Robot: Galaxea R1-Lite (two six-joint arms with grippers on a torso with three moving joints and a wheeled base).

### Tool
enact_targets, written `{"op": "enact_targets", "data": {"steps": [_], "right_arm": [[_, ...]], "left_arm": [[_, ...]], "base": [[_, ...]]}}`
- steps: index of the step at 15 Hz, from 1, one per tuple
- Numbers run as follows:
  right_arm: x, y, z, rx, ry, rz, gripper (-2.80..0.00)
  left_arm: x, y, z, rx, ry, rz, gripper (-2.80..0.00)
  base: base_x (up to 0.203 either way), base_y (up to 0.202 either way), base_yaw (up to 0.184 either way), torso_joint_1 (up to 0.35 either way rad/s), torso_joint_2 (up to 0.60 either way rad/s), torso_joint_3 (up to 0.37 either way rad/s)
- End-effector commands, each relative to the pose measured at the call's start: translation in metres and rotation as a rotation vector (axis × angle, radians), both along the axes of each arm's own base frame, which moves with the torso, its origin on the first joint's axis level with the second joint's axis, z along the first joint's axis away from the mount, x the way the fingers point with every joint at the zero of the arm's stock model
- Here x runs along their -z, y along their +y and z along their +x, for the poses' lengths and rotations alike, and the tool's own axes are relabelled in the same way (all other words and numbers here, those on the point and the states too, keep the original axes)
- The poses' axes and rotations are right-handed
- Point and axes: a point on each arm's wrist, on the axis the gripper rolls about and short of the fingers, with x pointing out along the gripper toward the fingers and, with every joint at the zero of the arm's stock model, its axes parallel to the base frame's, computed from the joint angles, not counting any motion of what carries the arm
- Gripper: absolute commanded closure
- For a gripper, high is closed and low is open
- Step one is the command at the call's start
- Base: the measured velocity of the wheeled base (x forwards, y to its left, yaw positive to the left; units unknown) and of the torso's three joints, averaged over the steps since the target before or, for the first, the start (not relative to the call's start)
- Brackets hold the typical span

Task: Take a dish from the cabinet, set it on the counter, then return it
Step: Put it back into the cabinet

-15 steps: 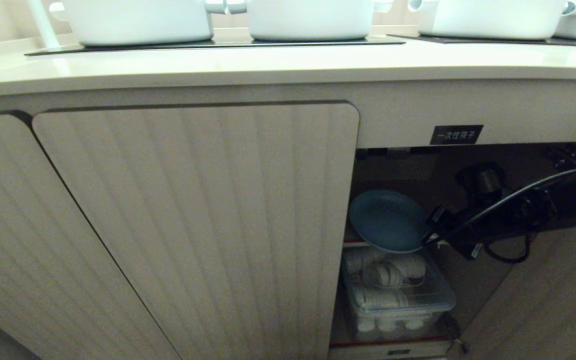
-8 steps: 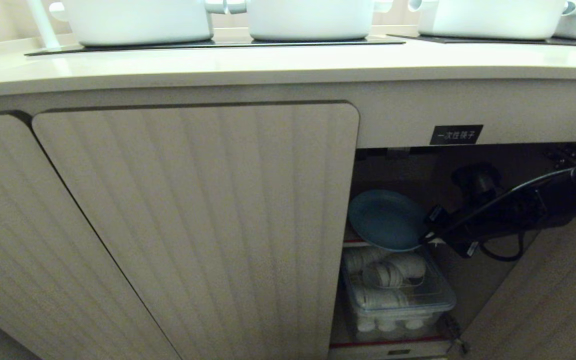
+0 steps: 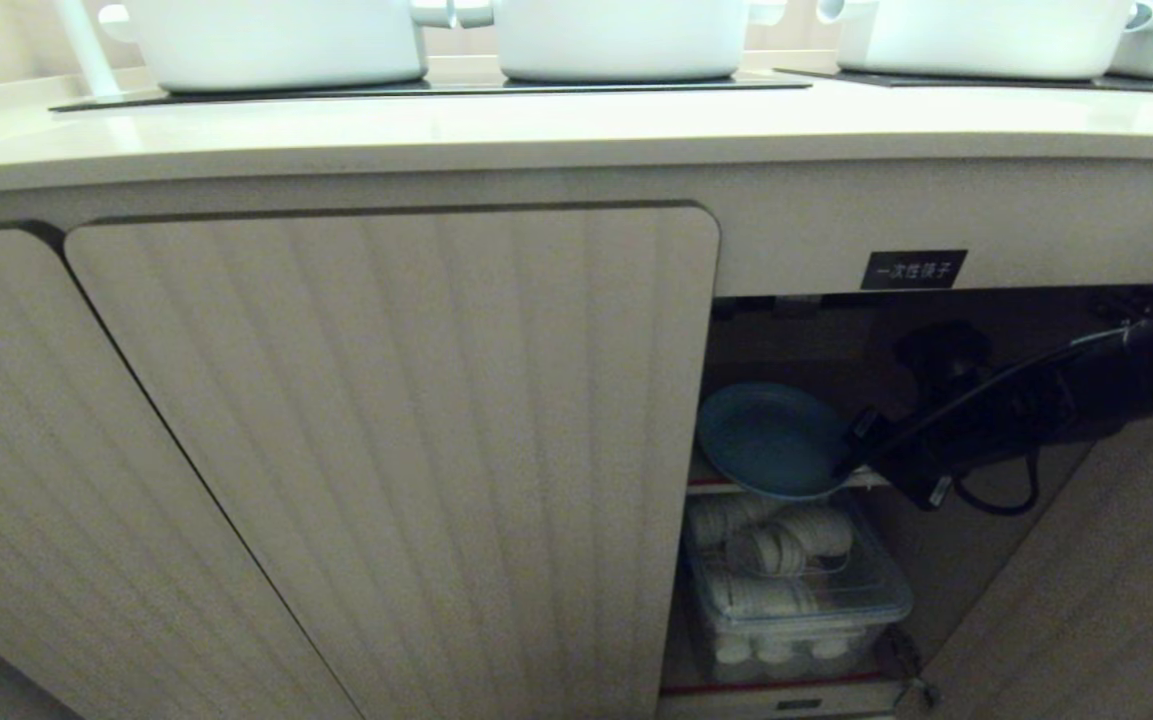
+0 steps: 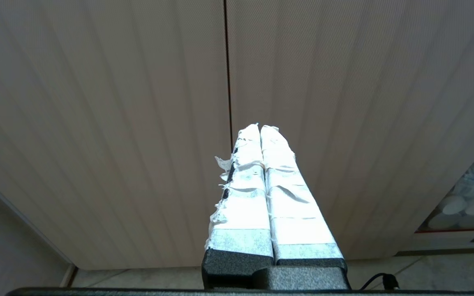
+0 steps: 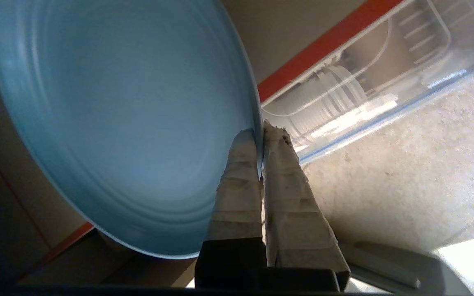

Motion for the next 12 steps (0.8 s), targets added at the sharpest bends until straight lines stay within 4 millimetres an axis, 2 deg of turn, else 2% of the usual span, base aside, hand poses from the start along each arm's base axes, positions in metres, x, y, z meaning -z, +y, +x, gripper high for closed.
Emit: {"op": "enact_targets", "data": {"steps": [1,5,12], "right_arm": [[0.004,0.000,0.003,0.001,0.010,0.002,0.00],[0.008,0.001,0.007,-0.014,0.015,-0.012,0.00],[0.004,-0.001,0.025,-0.007,0.017,-0.013,0.00]], "left_arm": [[0.000,0.000,0.000,0.000,0.000,0.000,0.00],[0.000,0.000,0.000,0.000,0.000,0.000,0.00],[0.000,0.000,0.000,0.000,0.000,0.000,0.00]], "base": [[0.000,0.000,0.000,0.000,0.00,0.000],[0.000,0.000,0.000,0.000,0.00,0.000],[0.000,0.000,0.000,0.000,0.00,0.000]]}}
